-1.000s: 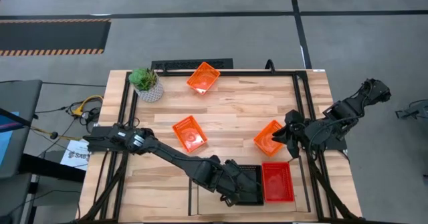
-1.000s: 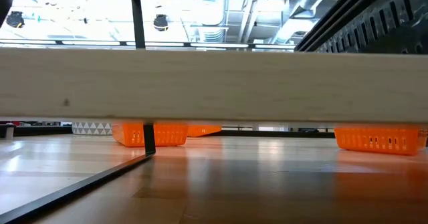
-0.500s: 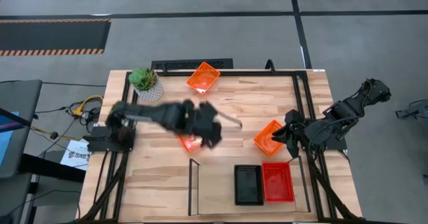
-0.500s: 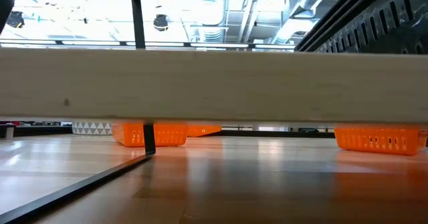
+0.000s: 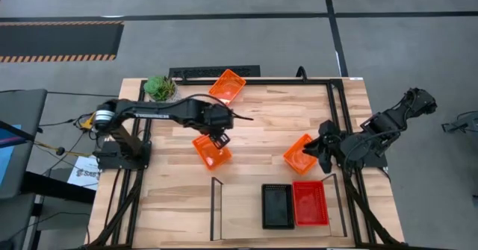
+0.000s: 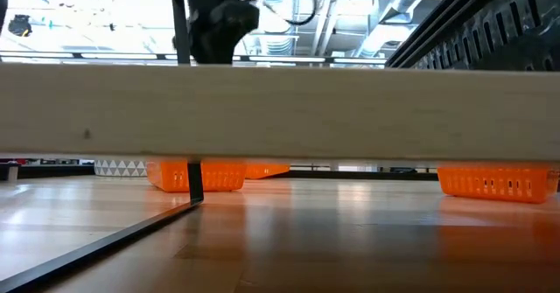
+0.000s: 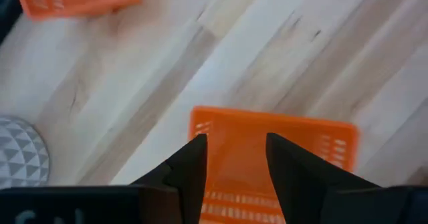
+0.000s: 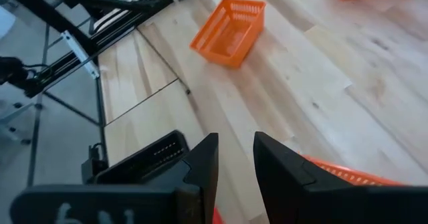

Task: Stack baskets on shelf by color
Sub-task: Put the bottom left orange bin on the shelf

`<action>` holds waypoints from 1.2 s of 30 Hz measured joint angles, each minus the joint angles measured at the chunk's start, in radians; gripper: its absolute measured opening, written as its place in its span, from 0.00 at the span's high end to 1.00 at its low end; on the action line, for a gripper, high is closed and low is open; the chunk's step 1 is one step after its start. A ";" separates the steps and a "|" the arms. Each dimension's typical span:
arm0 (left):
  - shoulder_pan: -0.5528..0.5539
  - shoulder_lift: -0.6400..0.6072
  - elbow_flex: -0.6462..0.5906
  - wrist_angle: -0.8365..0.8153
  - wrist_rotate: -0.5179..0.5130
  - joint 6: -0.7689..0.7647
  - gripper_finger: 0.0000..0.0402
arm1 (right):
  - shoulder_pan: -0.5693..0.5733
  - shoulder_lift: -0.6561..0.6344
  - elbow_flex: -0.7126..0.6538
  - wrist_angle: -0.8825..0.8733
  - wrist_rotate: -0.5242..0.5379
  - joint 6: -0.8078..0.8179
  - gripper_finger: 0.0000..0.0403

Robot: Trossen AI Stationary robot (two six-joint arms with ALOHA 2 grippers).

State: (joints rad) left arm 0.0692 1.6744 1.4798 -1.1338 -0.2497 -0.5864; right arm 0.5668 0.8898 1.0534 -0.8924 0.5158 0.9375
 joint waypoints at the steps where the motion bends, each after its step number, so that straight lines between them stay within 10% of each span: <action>1: 0.012 -0.025 -0.054 0.041 0.006 0.011 0.65 | -0.006 -0.001 0.000 -0.003 0.004 0.000 0.71; 24: 0.125 -0.070 -0.466 0.333 0.132 0.123 0.57 | -0.144 0.000 0.000 -0.074 0.005 -0.006 0.71; 36: 0.124 -0.069 -0.494 0.378 0.148 0.101 0.97 | -0.144 0.000 0.000 -0.072 0.005 -0.003 0.71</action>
State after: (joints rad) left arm 0.1932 1.6051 0.9855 -0.7557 -0.1019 -0.4858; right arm 0.4232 0.8896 1.0534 -0.9640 0.5205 0.9348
